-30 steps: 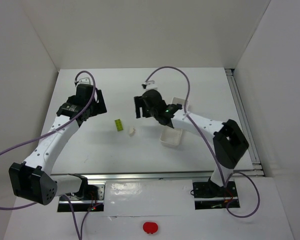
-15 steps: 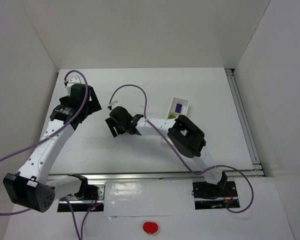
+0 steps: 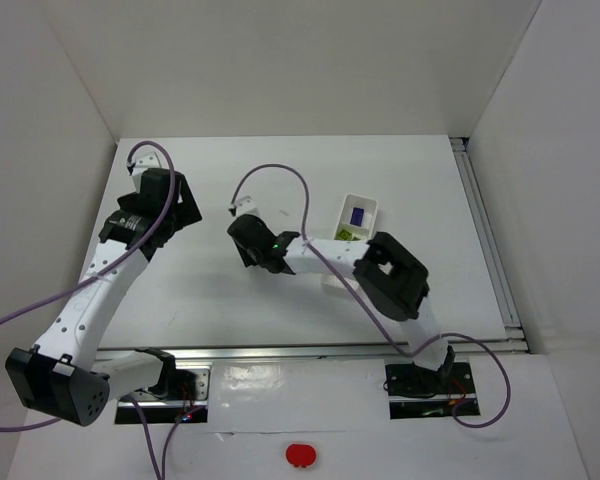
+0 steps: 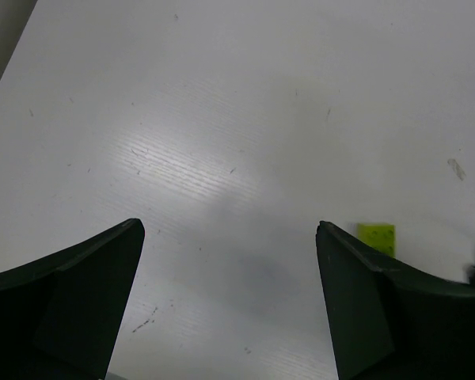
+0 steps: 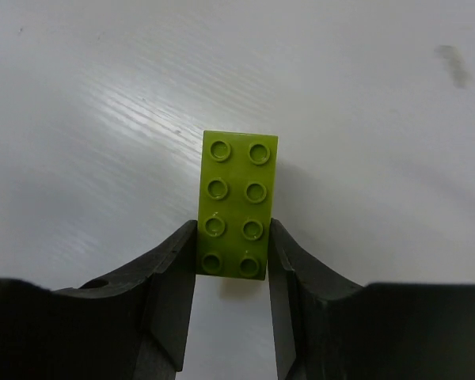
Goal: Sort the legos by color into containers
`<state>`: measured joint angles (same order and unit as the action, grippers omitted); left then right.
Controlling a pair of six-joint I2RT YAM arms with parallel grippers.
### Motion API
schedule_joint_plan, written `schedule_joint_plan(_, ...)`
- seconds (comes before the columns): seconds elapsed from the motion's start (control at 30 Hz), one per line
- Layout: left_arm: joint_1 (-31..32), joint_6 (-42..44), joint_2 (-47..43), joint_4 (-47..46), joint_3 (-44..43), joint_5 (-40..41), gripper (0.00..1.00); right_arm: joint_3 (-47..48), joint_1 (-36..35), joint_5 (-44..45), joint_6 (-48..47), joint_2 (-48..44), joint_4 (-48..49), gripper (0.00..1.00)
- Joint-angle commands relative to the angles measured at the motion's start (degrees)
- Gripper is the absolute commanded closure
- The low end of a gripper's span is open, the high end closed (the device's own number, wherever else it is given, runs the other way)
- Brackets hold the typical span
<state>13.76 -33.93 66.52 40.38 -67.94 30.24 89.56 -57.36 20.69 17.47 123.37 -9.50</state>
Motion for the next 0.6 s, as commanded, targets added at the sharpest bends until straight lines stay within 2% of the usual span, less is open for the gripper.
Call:
schedule_joint_plan(0.0,0.0,-0.1,-0.3,0.0,-0.4,0.5,0.01,-9.3,0.0,8.0,-0.3,-16.4,9.7,0.72)
schedule_joint_plan(0.03,0.0,-0.1,-0.3,0.0,-0.4,-0.1,0.01,-15.3,1.0,9.2,-0.3,-21.7,11.2,0.72)
schedule_joint_plan(0.1,0.0,0.4,1.0,0.0,-1.0,-1.2,0.01,-20.6,4.2,10.5,1.7,-28.5,13.1,0.72)
schedule_joint_plan(0.13,0.0,1.0,1.0,-0.6,-1.1,-2.0,0.01,-25.1,5.4,11.0,2.5,-30.4,13.1,0.71)
schedule_joint_plan(0.33,0.0,2.6,2.6,-1.9,-1.6,-7.1,0.01,-35.8,15.7,9.2,6.9,-38.9,7.8,0.66)
schedule_joint_plan(0.5,0.0,10.2,6.4,-5.7,-1.6,-26.4,0.06,-38.0,23.1,6.8,6.1,-38.9,4.2,0.66)
schedule_joint_plan(0.57,0.0,11.5,8.4,-5.7,-1.6,-30.7,0.07,-38.8,24.9,5.5,5.6,-38.9,4.8,0.66)
